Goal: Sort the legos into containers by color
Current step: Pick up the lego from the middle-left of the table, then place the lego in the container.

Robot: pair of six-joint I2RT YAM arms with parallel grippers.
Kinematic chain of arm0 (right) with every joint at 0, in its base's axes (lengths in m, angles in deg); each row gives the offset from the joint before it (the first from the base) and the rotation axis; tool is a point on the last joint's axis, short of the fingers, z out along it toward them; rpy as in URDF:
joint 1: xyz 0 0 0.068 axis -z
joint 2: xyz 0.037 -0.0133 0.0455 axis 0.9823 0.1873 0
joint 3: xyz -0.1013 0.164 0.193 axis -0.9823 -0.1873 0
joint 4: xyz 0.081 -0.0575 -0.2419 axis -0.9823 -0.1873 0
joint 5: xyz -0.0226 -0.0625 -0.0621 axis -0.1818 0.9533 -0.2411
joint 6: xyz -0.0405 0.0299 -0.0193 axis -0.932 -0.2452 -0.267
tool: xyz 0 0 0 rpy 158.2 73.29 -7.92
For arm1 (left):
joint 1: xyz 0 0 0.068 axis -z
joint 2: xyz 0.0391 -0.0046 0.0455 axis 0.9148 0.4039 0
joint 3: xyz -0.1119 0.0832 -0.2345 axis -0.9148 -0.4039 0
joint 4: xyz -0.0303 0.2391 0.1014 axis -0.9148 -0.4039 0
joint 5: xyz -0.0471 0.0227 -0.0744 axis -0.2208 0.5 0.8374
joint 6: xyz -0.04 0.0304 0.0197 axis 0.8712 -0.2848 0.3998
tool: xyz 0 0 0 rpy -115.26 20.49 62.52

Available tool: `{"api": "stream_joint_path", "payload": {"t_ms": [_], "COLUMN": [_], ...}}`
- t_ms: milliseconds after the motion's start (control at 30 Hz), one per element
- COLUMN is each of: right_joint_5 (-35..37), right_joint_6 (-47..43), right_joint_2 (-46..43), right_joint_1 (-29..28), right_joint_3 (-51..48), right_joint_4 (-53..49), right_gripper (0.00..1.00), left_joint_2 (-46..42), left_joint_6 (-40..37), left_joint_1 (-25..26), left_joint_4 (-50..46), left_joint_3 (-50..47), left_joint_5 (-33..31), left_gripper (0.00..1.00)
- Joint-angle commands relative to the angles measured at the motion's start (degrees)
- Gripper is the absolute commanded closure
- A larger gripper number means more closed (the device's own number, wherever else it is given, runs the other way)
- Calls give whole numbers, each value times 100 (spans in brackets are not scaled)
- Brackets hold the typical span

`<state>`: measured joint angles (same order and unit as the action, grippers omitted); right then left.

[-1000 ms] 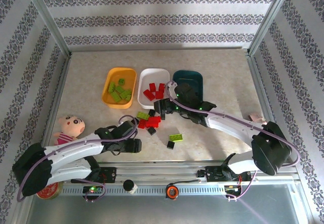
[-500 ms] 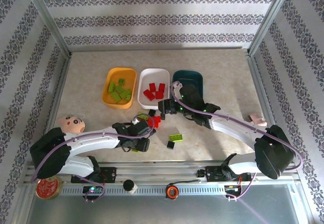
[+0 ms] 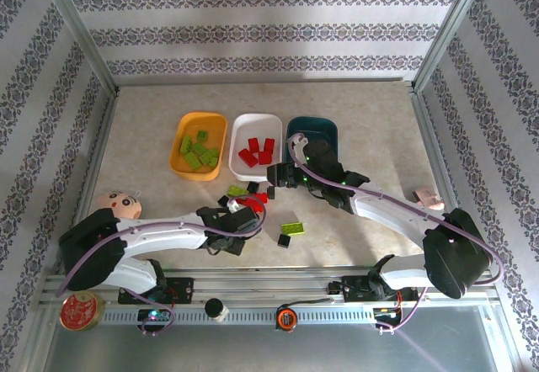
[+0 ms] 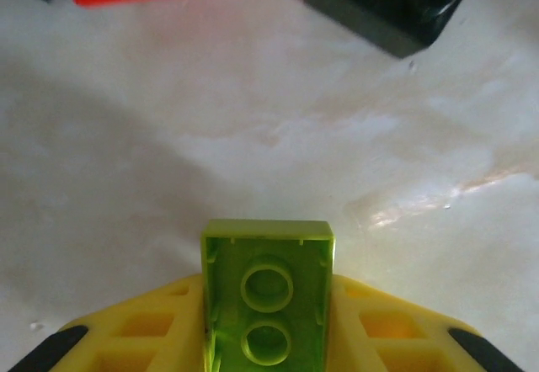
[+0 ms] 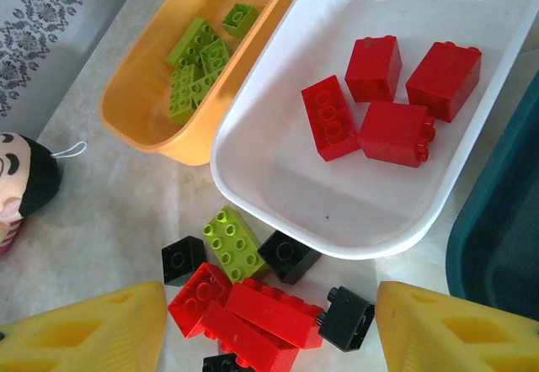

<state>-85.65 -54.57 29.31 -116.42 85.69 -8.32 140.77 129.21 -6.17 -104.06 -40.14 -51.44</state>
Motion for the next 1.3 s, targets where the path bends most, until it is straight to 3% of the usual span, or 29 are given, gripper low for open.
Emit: {"api": "stream_joint_path", "payload": {"t_ms": [0,100,267,500,700,867,1000,1267], "right_joint_5": [-69,-78,-82,-106,-59,-178,-194,70], "right_joint_6": [113,123,156,227,266,208,165,6], "right_joint_2": [-193,-228,-285,-554,-1023,-1330,-1483,-1352], "right_joint_1": [73,100,109,109,94,50,-23,-211], "right_joint_3": [-75,-76,-102,-287,-663,-910,-1148,-1311], "right_joint_4": [141,139,136,8,-245,-586,-861,-1435], "right_gripper": [33,33,33,33,33,32,31,31], "left_joint_2": [-582,-1119,-1590,-247,1160,1990,2049,475], "left_joint_6": [-188,-569,-1378,-1804,-1805,-1672,-1611,-1167], "left_joint_1": [-67,-624,-2237,-3743,-4567,-4866,-4876,-4379], "left_joint_4": [-236,-326,394,1446,1699,1516,1424,1932], "left_joint_3": [250,523,853,1674,2503,3142,3474,2635], "left_joint_5": [-453,-703,-495,-108,156,507,828,1717], "left_gripper": [66,66,64,64,63,47,31,21]}}
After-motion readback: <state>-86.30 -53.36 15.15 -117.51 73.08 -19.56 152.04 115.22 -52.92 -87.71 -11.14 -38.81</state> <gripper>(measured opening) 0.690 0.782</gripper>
